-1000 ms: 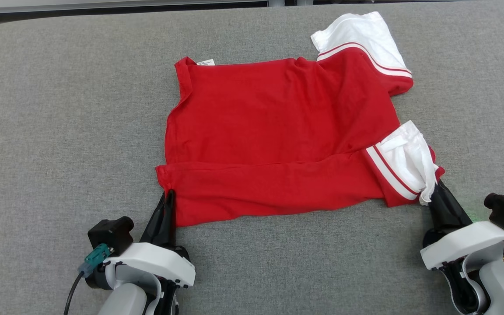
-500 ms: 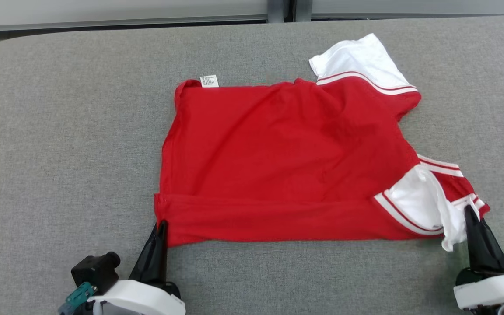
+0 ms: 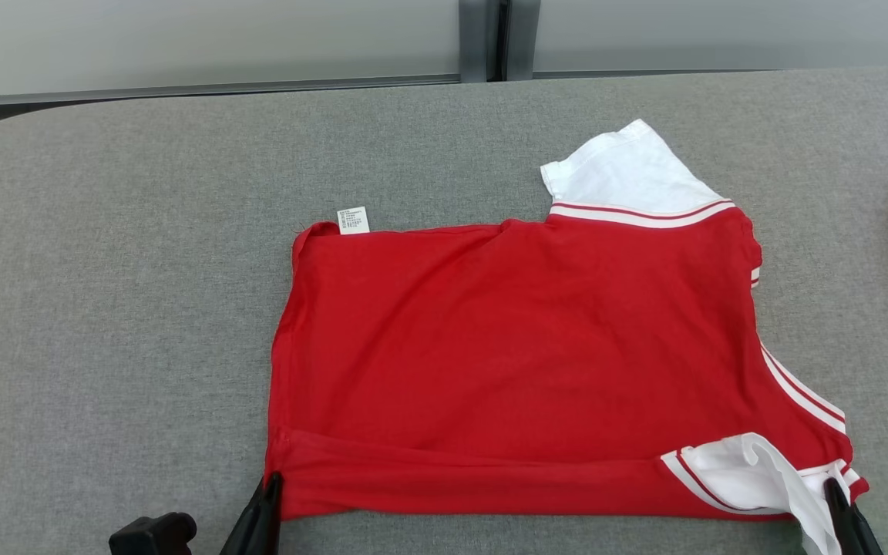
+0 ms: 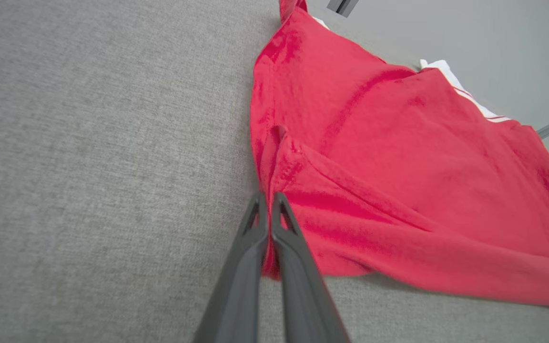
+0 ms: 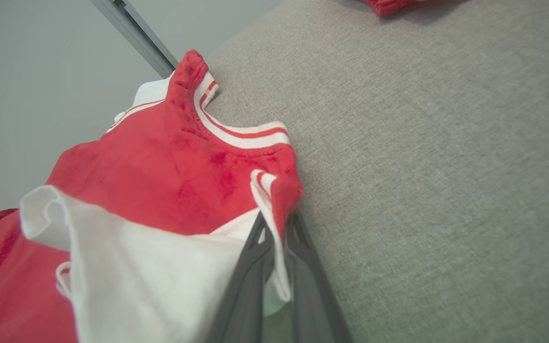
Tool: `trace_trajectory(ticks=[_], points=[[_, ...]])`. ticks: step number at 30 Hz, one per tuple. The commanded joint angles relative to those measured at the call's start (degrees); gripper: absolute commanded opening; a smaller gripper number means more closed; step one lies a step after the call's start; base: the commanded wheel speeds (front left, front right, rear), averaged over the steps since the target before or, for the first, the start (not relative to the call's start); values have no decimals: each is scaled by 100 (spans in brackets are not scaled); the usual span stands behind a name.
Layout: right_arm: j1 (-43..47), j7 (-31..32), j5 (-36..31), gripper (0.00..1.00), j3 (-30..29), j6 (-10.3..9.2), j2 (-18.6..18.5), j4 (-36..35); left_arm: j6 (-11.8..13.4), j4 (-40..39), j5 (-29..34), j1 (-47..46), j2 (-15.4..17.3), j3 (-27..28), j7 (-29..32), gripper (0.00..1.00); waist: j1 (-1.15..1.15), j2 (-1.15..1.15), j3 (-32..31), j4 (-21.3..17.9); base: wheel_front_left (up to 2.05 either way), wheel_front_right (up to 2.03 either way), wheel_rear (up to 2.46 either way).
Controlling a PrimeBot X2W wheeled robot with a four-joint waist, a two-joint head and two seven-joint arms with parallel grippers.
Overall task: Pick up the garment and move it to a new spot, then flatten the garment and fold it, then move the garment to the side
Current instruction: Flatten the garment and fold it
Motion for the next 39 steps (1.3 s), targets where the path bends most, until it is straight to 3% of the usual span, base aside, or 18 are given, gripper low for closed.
trace_trajectory(ticks=[1,4,5,6,7,8,14,20,26,33,39], points=[[8,10,-7,0,-52,-4,-19,-20,36,-25,-8,9,60,42,8,0,0,0,-8,-2,0,0,0],[-112,108,-7,0,-64,-4,12,11,32,-26,-12,-100,46,-7,81,0,0,0,-34,-10,0,0,0],[-161,124,-47,9,-69,-4,-8,30,25,-12,-20,-154,30,3,57,20,0,0,-44,-10,0,0,0],[-215,164,-66,44,-61,-4,-17,31,20,21,-34,-190,11,-1,53,97,0,0,-49,-10,0,0,0],[-262,204,-62,86,-57,-4,-6,49,25,59,-39,-227,-10,-9,57,100,0,0,-50,-10,0,0,0],[-324,217,-118,100,-48,-4,-35,31,26,77,-17,-274,-21,-13,24,100,0,0,-50,-14,0,0,0],[-745,142,-475,100,-89,-2,-195,-230,83,89,195,-581,-95,29,-356,100,0,0,-11,-32,0,0,0],[-1038,-77,-1384,100,-308,-2,-390,-1005,316,-177,869,-1013,-5,77,-1020,100,0,0,3,-52,0,0,0],[-1177,267,-2080,100,-296,-2,-398,-1815,547,-440,1422,-1312,89,131,-1250,100,0,0,-28,-138,0,0,0],[-1066,522,-2229,100,-284,-2,-287,-2128,647,-394,1521,-1317,116,91,-1203,100,0,0,-18,-135,0,0,0],[-1020,590,-2231,100,-327,-2,-241,-2174,576,-280,1533,-1533,119,4,-1120,100,0,0,40,-98,0,0,0]])
